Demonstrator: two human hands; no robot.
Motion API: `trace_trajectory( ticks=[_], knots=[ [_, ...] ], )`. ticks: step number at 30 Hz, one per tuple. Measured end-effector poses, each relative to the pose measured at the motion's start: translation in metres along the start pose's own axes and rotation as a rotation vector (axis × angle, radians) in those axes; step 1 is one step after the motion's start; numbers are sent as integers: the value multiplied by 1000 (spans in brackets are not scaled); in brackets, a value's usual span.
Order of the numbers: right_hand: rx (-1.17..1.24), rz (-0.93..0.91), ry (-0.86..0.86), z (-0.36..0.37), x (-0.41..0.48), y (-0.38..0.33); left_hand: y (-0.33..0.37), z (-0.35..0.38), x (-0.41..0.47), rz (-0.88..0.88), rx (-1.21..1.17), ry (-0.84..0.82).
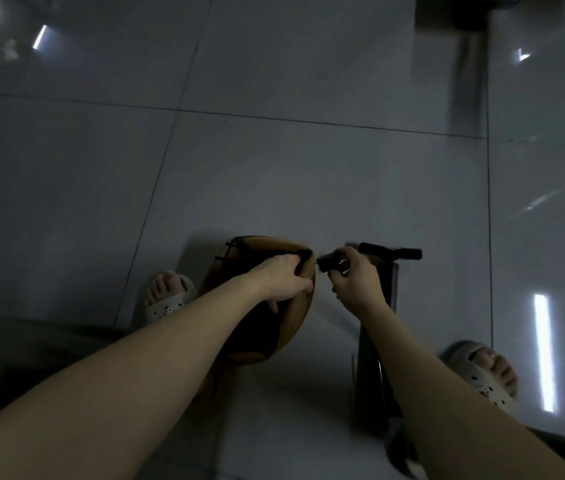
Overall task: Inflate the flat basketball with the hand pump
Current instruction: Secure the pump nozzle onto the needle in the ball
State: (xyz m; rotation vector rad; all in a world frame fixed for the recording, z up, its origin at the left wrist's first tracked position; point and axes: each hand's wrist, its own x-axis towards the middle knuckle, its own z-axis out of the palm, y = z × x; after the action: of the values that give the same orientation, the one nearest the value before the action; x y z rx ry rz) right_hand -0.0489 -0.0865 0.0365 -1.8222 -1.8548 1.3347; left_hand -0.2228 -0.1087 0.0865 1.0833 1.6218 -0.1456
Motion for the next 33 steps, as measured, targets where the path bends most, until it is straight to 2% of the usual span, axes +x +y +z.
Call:
trace_trajectory(
  ticks=[5, 14, 16, 19, 21, 23, 24, 26, 29, 33],
  knots=[
    [-55, 37, -65, -1, 3, -2, -1, 2, 2, 6, 41, 6],
    [-176, -13, -49, -1, -5, -3, 3, 4, -4, 22, 149, 14],
    [-189, -34, -48, -2, -4, -5, 8, 7, -8, 76, 259, 110],
    [-208, -47, -17, -2, -6, -6, 18, 19, -13, 218, 662, 442],
    [-189, -33, 4, -2, -7, -6, 24, 21, -15, 291, 755, 633],
    [-172, -32, 2, -3, -7, -5, 20, 12, -9, 380, 774, 696],
    [-166, -35, -2, -3, -7, -5, 15, 5, -5, 405, 799, 648],
    [-153, -37, -3, -3, -7, -5, 8, -10, 4, 393, 829, 433],
    [-135, -32, 4, -2, -8, -7, 6, -23, 14, 314, 690, 160],
    [-189, -44, -14, 3, -10, -12, 11, -21, 22, 319, 733, 147]
  ],
)
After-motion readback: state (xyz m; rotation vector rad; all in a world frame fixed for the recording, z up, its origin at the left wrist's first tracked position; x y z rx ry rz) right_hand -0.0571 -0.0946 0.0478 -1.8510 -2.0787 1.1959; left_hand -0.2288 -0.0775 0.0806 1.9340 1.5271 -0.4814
